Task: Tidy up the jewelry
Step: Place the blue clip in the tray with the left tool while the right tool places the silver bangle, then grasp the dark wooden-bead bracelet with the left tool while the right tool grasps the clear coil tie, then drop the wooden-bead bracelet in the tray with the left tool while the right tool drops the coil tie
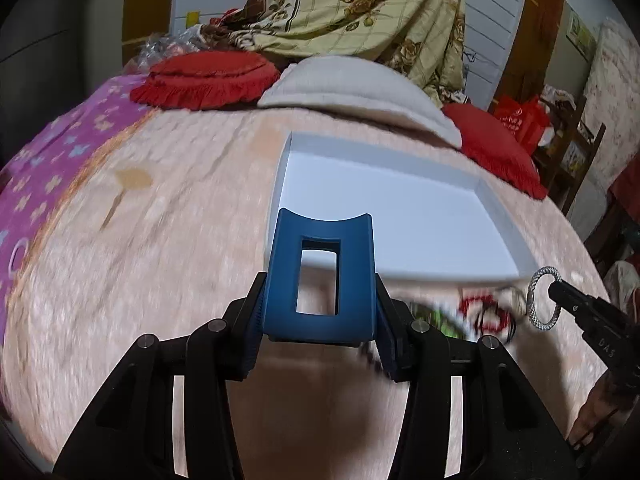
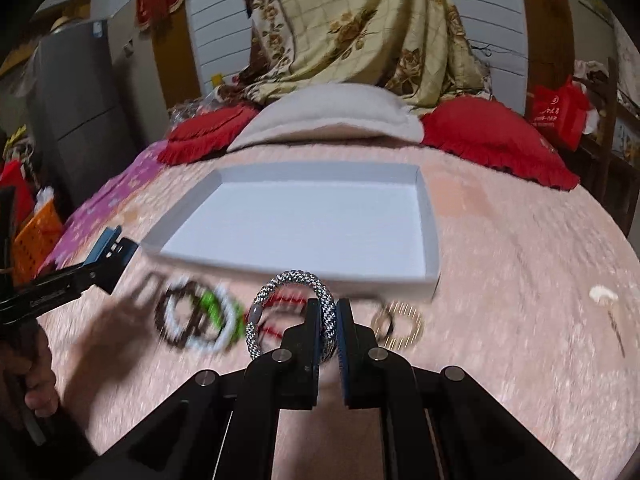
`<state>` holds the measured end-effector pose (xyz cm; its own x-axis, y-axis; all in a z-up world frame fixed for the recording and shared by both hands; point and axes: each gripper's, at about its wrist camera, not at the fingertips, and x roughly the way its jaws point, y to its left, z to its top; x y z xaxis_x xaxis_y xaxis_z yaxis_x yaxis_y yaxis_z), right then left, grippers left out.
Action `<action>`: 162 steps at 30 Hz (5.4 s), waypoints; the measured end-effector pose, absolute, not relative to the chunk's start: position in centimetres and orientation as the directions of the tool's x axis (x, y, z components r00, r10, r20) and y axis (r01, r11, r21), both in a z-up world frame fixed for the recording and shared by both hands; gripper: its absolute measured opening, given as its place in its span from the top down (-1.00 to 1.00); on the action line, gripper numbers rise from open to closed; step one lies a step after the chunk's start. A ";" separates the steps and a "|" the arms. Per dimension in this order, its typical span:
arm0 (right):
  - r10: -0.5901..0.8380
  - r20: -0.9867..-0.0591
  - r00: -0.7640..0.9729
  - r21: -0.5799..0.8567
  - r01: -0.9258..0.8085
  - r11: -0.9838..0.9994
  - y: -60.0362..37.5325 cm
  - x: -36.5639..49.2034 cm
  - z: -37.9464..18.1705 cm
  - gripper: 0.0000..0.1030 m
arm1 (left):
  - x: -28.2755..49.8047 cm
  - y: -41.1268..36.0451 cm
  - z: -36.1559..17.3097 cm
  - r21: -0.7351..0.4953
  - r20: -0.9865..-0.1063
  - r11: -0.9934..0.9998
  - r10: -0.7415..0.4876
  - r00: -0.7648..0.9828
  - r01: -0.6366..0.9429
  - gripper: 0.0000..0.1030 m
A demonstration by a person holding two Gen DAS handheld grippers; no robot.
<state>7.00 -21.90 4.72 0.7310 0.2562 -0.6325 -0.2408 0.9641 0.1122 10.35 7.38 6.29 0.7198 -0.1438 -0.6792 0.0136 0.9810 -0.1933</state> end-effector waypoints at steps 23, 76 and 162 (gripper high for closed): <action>0.182 -0.789 0.587 0.142 -0.115 0.983 -22.7 21.3 0.6 0.87 | 21.6 3.9 1.3 -0.075 -0.778 0.992 -0.121 0.616 0.099 0.09; 0.150 -0.741 0.655 0.154 -0.051 0.987 -29.1 8.0 1.5 -0.10 | 11.5 2.8 0.9 -0.074 -0.817 0.975 -0.179 0.548 0.208 0.86; 0.361 -0.612 0.703 0.177 -0.324 0.930 -20.8 5.1 4.1 0.83 | 5.8 4.1 5.1 -0.151 -0.719 0.977 -0.213 0.662 0.151 0.86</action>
